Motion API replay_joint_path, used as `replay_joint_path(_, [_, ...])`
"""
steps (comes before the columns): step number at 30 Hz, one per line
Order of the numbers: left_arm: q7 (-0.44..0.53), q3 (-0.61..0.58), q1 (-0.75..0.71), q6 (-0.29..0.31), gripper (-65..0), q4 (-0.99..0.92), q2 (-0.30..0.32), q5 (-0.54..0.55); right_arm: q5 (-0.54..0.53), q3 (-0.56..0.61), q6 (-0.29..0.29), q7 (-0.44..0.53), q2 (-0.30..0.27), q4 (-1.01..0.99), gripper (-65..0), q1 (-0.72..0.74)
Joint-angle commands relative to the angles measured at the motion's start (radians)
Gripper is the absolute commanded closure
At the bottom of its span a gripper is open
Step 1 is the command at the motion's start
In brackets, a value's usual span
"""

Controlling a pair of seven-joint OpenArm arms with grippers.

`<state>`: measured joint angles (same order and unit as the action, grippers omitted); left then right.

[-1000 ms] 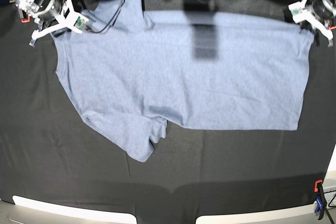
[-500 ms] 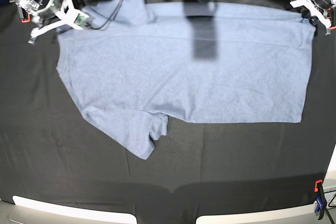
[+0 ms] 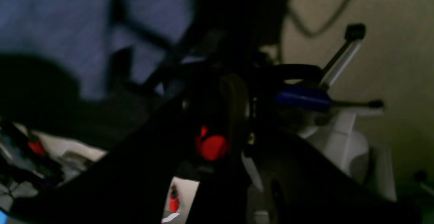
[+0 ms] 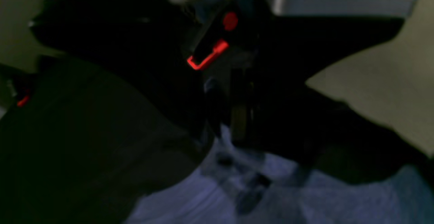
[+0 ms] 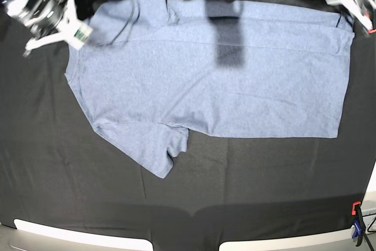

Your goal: Layout the t-shirt on the table in an organized manner, then fold the t-shirt properly

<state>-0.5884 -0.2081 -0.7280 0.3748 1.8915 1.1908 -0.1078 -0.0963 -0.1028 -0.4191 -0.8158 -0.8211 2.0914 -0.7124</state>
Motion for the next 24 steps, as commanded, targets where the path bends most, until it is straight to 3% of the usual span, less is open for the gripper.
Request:
replay_joint_path(1, [-0.003, 0.037, -0.004, 0.018, -11.7, 0.014, 0.021, 0.029, -0.012, -0.041, -0.001, 0.008, -0.01, 0.017, -11.3, 0.0])
replay_joint_path(6, [0.032, 0.231, -0.003, 0.093, -11.7, 0.015, 0.02, 0.188, -0.127, -0.188, -0.031, 0.056, 0.043, 0.017, -12.1, 0.004])
replay_joint_path(12, [0.139, 0.51, 0.003, 0.093, -11.7, 0.01, -0.031, 0.324, -0.163, -0.227, -0.029, 0.062, 0.121, 0.016, -29.7, 0.069])
replay_joint_path(14, [0.182, 0.586, 0.004, 0.094, -11.7, -0.01, -0.062, 0.361, -0.177, -0.227, -0.028, 0.061, 0.144, 0.016, -31.5, 0.099])
replay_joint_path(18, [0.27, 0.653, 0.108, 0.093, -11.7, -0.105, -0.168, 0.439, -0.177, -0.227, 0.006, 0.07, 0.204, 0.002, -31.5, 0.198])
replay_joint_path(24, [0.26, 0.653, 0.42, 0.095, -11.7, -0.312, -0.399, 0.559, -0.282, -0.224, 0.012, 0.094, 0.312, -0.109, -31.5, 0.358])
